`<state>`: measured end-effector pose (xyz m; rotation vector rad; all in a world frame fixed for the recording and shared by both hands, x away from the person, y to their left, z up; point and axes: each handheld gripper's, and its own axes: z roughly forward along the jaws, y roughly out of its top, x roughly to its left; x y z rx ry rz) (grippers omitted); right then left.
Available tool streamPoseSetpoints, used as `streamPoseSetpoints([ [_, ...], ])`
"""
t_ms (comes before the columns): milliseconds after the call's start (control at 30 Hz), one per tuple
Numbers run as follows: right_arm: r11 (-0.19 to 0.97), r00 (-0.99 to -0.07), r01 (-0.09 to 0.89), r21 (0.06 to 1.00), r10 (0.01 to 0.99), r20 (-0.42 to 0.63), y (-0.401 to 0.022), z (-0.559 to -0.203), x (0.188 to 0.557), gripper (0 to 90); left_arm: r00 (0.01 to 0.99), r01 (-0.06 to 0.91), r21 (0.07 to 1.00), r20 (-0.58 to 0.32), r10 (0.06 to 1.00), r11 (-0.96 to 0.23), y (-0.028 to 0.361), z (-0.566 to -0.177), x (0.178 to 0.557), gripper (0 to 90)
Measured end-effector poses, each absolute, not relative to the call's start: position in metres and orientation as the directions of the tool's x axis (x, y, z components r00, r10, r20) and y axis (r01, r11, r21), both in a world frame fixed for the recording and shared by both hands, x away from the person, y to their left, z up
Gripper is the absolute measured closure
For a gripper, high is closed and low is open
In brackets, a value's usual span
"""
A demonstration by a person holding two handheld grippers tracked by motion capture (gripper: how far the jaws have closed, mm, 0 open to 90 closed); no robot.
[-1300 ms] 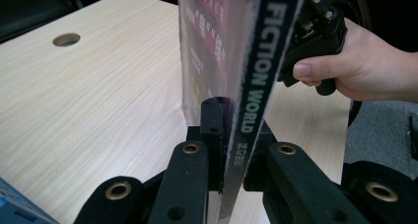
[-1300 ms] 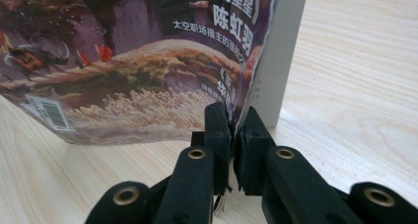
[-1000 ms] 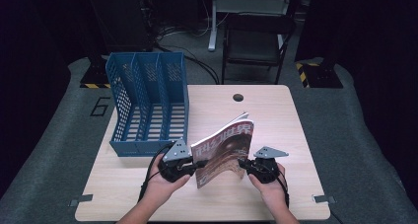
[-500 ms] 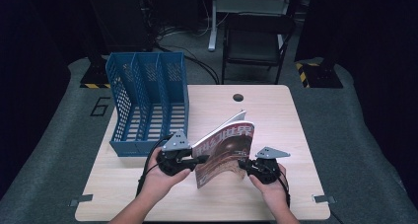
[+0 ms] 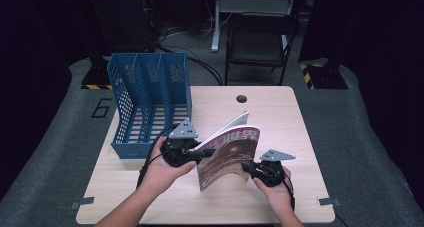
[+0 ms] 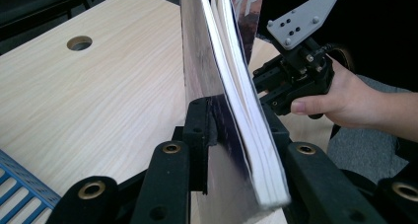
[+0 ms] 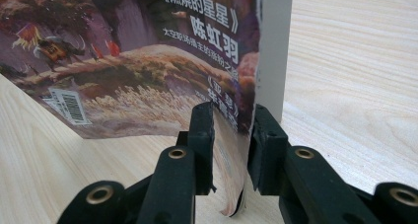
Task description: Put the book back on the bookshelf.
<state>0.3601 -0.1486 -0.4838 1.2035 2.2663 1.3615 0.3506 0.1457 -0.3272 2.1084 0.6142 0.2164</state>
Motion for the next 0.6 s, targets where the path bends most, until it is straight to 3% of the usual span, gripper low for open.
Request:
streamPoseSetpoints([
  [600, 0.225, -0.629, 0.532, 0.817, 0.750, 0.203, -0.147, -0.486, 0.360, 73.5, 0.847, 0.396, 0.778, -0.103, 0.522, -0.488, 0.134, -0.316, 0.366, 69.8],
])
